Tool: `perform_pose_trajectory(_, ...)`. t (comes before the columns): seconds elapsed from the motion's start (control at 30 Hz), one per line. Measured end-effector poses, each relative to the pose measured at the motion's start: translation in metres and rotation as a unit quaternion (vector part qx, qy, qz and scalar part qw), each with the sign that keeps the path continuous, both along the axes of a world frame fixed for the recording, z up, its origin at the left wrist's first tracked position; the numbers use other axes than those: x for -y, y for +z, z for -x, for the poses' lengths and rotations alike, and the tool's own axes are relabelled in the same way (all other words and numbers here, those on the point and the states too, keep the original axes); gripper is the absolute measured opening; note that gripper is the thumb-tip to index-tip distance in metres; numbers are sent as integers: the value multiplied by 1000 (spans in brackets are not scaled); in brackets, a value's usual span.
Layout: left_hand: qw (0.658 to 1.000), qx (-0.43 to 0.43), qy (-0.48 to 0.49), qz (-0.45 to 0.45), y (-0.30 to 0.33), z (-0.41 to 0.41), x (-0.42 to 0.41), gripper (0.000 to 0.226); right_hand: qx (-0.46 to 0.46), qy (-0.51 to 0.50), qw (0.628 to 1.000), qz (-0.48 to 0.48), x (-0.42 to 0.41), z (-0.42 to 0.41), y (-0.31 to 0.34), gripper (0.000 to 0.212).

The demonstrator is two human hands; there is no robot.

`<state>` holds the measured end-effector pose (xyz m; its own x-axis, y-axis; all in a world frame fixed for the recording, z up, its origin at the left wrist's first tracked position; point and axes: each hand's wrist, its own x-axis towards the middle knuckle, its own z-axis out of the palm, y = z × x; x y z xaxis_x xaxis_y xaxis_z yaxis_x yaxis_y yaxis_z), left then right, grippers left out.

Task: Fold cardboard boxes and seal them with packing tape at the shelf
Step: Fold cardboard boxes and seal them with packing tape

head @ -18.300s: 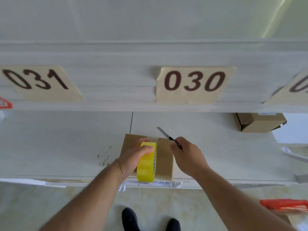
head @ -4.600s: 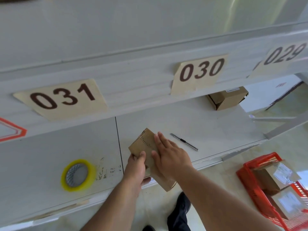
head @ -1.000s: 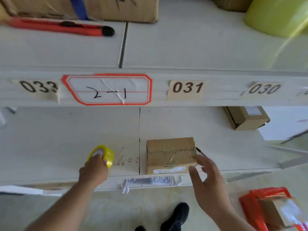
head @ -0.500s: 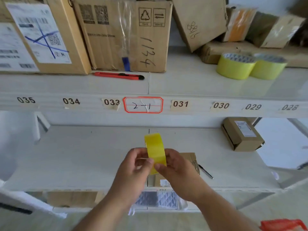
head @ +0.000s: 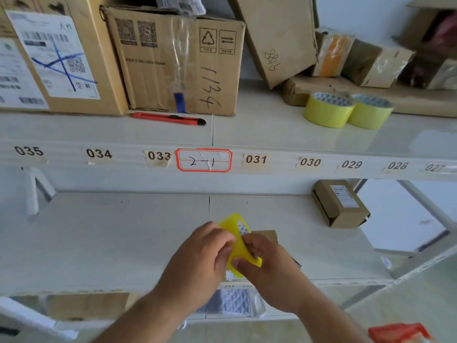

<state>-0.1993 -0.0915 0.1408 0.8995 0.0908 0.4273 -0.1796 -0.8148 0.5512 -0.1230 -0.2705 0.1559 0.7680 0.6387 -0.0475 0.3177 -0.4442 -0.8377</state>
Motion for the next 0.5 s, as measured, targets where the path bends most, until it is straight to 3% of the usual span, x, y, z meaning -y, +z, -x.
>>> perform_pose_trajectory(0.07, 1000, -9, 4, 22, 1, 1, -1, 6, -3, 2, 1000, 0, 1, 0, -1, 8)
perform_pose_trajectory(0.13, 1000, -16, 24, -12, 3, 3, -5, 16, -3, 3, 1000, 6, 2, 1, -1, 11)
perform_pose_trajectory(0.27, 998, -29, 43, -38, 0, 5, -3, 9, 27, 4, 999, 41, 4, 1, -4, 13)
perform_pose_trajectory(0.4, 992, -70, 76, 65, -10, 10, 11, 17, 55, -22, 996, 71, 7, -1, -8, 13)
perform_pose_trajectory(0.5, 989, -89, 56, 105, -11, 14, 25, 16, 57, -47, 993, 93, 11, -6, -15, 25)
